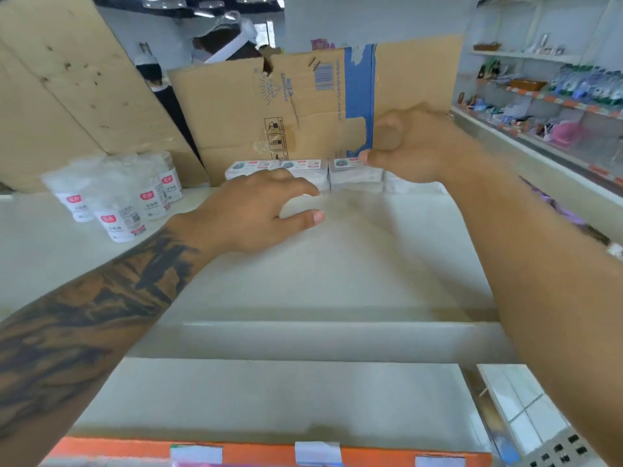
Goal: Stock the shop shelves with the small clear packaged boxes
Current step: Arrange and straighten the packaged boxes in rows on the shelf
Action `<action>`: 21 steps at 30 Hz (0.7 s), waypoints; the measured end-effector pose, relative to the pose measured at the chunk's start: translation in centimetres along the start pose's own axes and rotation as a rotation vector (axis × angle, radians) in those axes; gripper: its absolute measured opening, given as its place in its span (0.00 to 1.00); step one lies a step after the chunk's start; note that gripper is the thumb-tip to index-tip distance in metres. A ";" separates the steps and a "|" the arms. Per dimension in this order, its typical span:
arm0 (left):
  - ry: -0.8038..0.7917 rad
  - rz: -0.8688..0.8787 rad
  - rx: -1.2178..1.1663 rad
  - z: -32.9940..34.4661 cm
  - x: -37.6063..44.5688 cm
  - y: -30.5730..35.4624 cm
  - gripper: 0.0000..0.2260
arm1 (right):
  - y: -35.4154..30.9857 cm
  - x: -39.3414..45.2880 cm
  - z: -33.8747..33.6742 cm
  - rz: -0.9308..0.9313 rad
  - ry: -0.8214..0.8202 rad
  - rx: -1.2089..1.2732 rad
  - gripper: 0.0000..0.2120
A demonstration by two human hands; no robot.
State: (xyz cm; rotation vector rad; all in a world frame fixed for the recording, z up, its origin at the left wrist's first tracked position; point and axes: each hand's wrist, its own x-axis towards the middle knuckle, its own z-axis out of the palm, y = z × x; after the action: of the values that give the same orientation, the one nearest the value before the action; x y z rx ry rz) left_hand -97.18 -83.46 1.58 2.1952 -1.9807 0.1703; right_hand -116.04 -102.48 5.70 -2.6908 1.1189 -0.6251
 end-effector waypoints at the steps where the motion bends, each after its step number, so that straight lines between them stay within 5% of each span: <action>1: 0.018 -0.032 -0.012 -0.2 -0.6 -0.1 0.30 | -1.0 -0.4 0.0 -0.017 0.022 -0.028 0.29; 21: 0.276 -0.171 0.075 -4.2 -33.5 -10.4 0.28 | -29.0 -25.2 10.8 -0.299 0.382 0.003 0.27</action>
State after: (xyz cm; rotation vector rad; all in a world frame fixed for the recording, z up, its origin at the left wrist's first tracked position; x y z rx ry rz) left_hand -90.30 -48.94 -1.71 2.2324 -1.6583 0.5011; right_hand -108.71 -64.29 -3.21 -2.8342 0.7812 -1.2295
